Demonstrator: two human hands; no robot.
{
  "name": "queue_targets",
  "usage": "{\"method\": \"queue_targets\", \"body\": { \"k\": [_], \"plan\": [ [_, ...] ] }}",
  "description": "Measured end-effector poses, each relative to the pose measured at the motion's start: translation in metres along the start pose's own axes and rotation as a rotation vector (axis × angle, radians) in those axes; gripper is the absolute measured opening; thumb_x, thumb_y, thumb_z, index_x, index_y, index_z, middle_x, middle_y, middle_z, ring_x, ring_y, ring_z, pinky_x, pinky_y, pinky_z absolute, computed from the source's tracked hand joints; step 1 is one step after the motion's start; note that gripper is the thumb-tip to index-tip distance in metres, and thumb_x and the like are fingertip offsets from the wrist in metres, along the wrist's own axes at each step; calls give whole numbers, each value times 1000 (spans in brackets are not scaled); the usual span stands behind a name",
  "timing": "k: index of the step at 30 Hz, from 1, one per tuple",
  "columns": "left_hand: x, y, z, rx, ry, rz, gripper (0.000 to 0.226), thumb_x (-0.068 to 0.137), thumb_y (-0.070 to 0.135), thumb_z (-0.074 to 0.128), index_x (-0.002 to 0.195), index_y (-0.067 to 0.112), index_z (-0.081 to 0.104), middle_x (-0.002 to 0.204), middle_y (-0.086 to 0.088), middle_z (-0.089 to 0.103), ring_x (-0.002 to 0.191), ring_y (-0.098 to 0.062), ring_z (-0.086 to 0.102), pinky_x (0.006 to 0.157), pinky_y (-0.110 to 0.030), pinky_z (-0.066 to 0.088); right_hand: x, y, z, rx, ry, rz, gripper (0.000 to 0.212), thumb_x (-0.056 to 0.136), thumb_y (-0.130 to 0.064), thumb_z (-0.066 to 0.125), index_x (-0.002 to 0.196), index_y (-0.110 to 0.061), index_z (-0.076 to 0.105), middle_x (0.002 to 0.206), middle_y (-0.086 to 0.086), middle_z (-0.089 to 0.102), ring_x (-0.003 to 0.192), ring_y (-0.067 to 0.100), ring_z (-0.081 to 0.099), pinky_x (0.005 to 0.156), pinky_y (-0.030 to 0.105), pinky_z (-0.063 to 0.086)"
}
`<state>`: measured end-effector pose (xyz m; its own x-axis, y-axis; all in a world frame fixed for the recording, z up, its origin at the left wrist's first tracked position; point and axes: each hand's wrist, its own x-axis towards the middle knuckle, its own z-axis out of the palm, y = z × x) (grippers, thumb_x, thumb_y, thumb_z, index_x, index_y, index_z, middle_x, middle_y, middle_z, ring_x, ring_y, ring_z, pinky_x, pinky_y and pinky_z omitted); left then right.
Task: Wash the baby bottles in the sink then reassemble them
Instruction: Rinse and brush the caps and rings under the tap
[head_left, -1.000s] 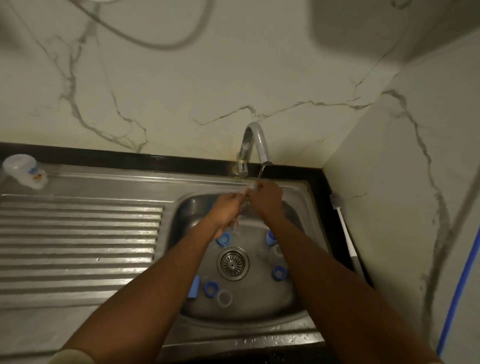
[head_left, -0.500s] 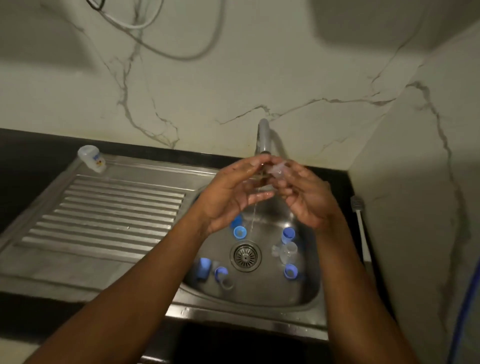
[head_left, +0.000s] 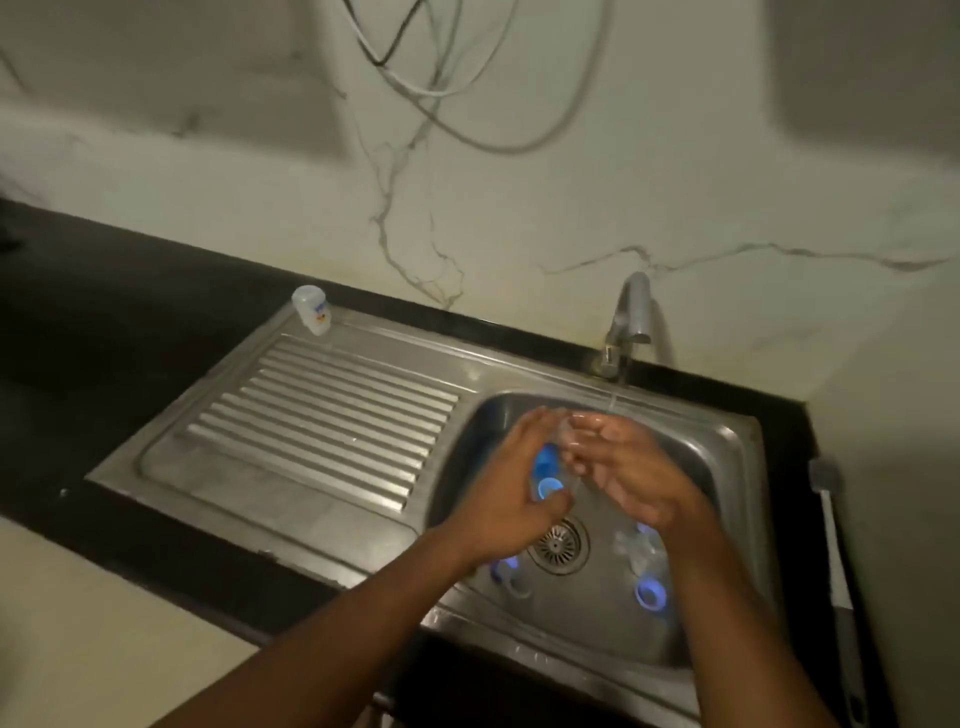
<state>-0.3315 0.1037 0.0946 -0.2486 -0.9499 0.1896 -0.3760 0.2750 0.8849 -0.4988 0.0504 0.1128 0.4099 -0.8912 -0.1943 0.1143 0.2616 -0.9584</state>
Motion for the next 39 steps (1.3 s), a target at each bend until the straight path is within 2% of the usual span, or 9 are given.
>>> {"method": "queue_targets", "body": {
  "k": [2,5,6,10,13,20,24,31,39],
  "plan": [
    [2,-6,-15,81,-14,55,74,88,23,73,151,31,34,158,11,34,145,0,28,118,-21,28,8,14,-2,-35,34,168,27,95,-3,56,119,9,59,107,18,68,102,32,60,85,31,51],
    [-2,-51,-44,217,-62,-52,80,85,19,72,155,20,32,159,-2,31,147,-13,29,120,-24,24,30,73,1,-1184,274,433,25,97,-6,53,117,6,62,123,18,65,117,34,57,92,32,44],
    [-4,-68,-58,228,-41,-48,79,83,15,71,153,18,35,157,-5,35,145,-16,33,119,-20,24,38,81,15,-1272,354,375,23,96,-10,57,113,3,65,119,19,66,111,33,60,88,33,43],
    [-4,-118,-113,205,11,-2,64,80,11,65,142,13,51,140,-10,50,128,-17,49,108,-8,27,97,71,96,-806,288,117,26,70,-14,82,79,-18,58,70,3,62,65,17,59,66,31,44],
    [1,-151,-168,177,75,-17,48,81,16,60,128,15,65,118,-5,62,106,-15,60,93,-7,37,148,53,184,-734,293,74,19,55,-30,71,61,-16,61,51,-6,56,47,1,50,52,18,39],
    [29,-220,-302,28,426,-245,21,84,6,65,92,23,73,83,7,72,76,1,67,67,-13,50,233,59,299,-622,325,100,33,83,-33,77,105,-39,53,90,-22,60,82,-2,63,76,21,53],
    [76,-287,-353,175,508,-373,17,86,14,75,102,9,72,101,3,62,91,4,57,87,-17,46,219,84,292,-560,469,119,50,86,-26,76,131,-28,54,121,-11,60,90,2,66,65,14,53],
    [114,-349,-355,329,439,-516,30,84,54,63,96,28,75,94,2,72,93,-22,65,91,-45,48,156,106,229,-531,758,292,33,89,-13,70,116,-29,59,99,7,72,82,16,71,72,38,59],
    [113,-346,-351,356,463,-512,23,92,38,57,99,19,68,96,-6,68,98,-30,61,93,-49,47,130,130,213,-426,815,279,38,87,-6,70,115,-30,61,94,12,73,86,24,72,76,48,60]
  ]
}}
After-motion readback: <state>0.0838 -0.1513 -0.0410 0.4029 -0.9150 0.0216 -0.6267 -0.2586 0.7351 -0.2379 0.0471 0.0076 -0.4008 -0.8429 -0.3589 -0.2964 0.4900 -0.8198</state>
